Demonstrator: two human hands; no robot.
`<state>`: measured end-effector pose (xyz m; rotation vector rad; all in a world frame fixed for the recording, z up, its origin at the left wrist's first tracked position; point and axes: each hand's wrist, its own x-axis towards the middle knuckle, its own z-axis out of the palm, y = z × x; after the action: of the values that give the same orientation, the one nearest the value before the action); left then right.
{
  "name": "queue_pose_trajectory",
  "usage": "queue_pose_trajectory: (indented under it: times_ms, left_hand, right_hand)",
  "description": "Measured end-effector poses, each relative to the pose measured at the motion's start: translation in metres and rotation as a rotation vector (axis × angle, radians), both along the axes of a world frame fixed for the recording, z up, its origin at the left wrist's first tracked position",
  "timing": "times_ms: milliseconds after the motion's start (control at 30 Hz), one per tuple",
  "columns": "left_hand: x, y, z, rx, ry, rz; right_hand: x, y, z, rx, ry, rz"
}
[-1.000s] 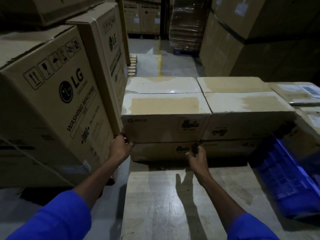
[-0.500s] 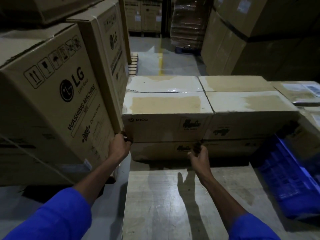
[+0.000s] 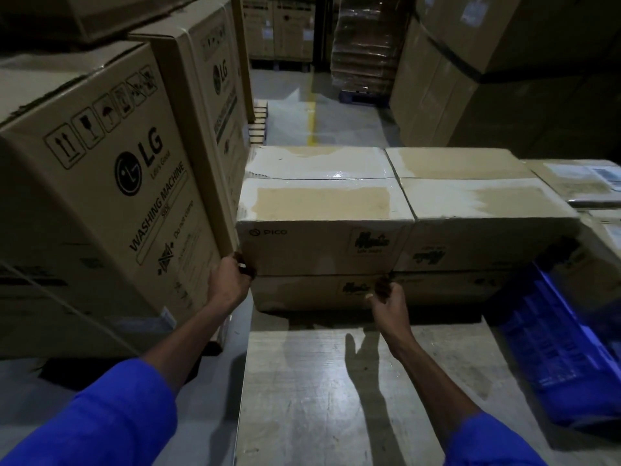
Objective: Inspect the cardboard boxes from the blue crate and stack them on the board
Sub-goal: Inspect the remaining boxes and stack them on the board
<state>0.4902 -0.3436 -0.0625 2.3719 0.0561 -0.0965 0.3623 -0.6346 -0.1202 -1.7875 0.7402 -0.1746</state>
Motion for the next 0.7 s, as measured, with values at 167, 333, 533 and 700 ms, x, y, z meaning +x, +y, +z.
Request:
queue_pose_trajectory:
  times_ms: [167, 333, 533, 700]
  left_hand:
    - [0.0016, 0.0047, -0.0015, -0.009, 0.009, -0.017]
    - [0.0036, 0.0049, 0.0027, 0.01, -0.005, -0.032]
    - [0.0049, 0.005, 0.0028, 0.021, 0.0, -0.033]
    - [0.003, 0.0008, 0.0023, 0.048, 0.004, -0.022]
  right_hand:
    - [0.0006, 0.0001, -0.0013, -0.009, -0.014, -0.012]
    - [-0.0009, 0.0005, -0.0007, -0.013, -0.008, 0.003]
    - [0.0007, 0.0013, -0.0011, -0.035, -0.018, 0.001]
    - [0.0009, 0.0015, -0.002, -0.045, -0.031, -0.017]
